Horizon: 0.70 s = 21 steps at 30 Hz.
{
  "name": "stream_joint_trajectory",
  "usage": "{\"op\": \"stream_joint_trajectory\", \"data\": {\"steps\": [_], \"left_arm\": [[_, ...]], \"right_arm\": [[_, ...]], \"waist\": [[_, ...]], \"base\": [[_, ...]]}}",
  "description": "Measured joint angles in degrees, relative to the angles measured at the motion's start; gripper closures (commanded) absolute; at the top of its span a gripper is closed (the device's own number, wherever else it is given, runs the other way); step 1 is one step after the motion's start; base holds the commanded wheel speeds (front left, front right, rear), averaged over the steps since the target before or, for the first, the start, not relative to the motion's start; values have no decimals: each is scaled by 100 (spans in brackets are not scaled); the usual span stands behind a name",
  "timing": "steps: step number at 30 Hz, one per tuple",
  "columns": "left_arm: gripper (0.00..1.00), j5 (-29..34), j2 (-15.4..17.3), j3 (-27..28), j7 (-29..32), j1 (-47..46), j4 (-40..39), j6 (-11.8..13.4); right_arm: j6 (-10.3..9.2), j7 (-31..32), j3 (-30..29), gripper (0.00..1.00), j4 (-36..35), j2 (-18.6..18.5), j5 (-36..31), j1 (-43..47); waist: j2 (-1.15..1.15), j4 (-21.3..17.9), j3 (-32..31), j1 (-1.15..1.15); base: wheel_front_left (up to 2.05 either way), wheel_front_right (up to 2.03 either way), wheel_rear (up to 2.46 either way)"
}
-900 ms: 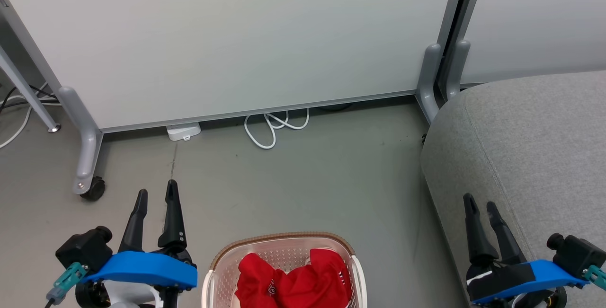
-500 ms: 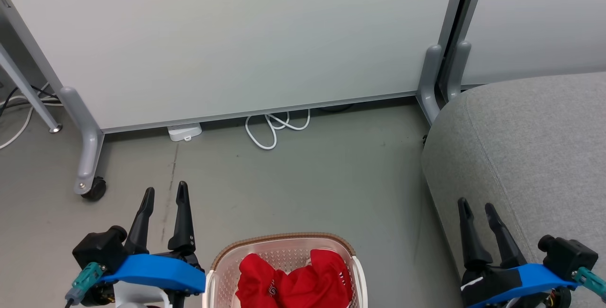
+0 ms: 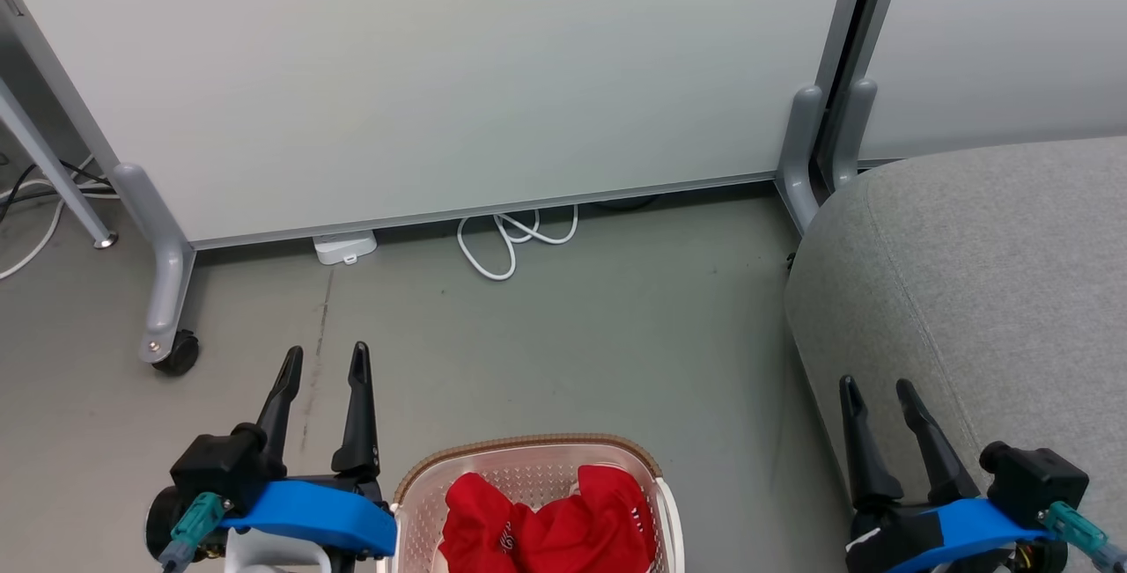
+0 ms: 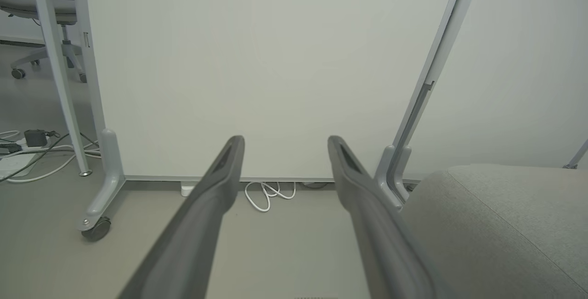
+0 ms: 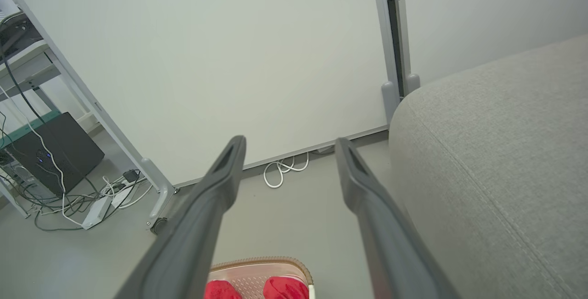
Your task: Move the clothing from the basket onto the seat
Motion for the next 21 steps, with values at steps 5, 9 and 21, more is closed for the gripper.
{"op": "stream_joint_trajectory", "data": {"steps": [5,9,21], "left_arm": [[0,216,-1,-35,-66,2,38,-46],[0,371,-3,-54,-101,2,99,-59],[0,812,-30,-74,-246,1,253,-143]], "right_arm": [[0,-65,22,0,3,-3,-266,3],[1,-114,32,0,5,-7,-453,4],[1,-266,90,0,24,-13,-1006,12]], "waist": [[0,2,6,0],[0,7,10,0],[0,13,-4,0]], "base": [[0,0,0],[0,0,0],[0,0,0]]}}
